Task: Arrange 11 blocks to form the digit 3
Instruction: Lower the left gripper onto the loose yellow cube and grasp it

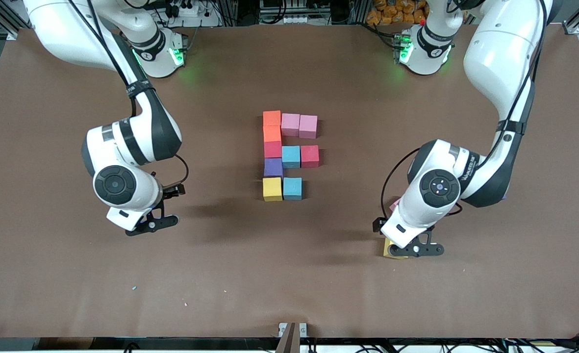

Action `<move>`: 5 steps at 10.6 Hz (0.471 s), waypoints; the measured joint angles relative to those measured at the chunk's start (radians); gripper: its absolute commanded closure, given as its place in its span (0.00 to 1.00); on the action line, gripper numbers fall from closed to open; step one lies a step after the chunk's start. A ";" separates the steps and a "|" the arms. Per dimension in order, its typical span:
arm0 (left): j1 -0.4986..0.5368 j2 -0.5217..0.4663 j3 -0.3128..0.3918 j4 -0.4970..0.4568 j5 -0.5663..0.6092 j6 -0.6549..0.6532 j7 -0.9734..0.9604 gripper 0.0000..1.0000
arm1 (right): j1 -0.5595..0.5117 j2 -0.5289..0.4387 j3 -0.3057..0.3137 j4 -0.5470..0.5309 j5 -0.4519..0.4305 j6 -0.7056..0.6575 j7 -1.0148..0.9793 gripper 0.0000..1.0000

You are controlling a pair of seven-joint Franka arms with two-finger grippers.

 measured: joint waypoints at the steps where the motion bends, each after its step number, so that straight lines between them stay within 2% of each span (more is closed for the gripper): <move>1: 0.023 0.014 0.001 0.000 0.000 0.038 0.058 0.00 | 0.000 0.000 0.000 0.000 0.000 0.000 0.000 0.00; 5: 0.058 0.064 -0.001 0.001 0.000 0.105 0.124 0.00 | 0.000 0.000 0.000 0.000 0.000 0.000 0.000 0.00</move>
